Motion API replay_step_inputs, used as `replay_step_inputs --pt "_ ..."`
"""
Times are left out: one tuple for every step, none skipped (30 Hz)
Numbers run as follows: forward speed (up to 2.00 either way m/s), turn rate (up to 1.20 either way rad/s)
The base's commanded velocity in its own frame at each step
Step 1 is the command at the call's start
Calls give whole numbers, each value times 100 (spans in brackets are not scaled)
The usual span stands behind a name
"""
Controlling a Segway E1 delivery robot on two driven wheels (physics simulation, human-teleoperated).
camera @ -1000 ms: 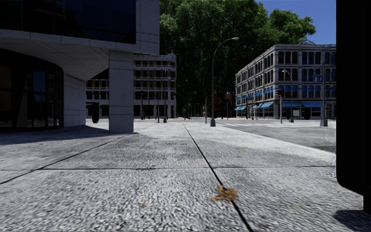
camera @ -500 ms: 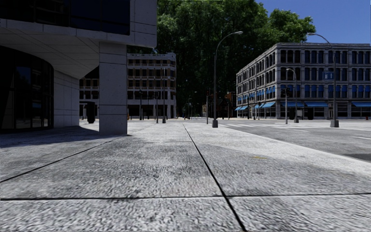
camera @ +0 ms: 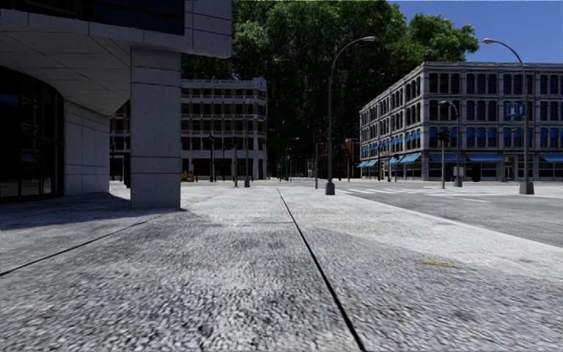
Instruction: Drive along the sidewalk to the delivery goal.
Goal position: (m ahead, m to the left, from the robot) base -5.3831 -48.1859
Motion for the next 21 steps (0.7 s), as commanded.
replay_step_inputs --pt "200 0" --pt "200 0" --pt "200 0" --pt "200 0" --pt "200 0" --pt "200 0" --pt "200 0" --pt "200 0" --pt "200 0" --pt "200 0" --pt "200 0" --pt "200 0" --pt "200 0" --pt "200 0" --pt "200 0" --pt "200 0" --pt "200 0" --pt "200 0" --pt "200 0" --pt "200 0" --pt "200 0"
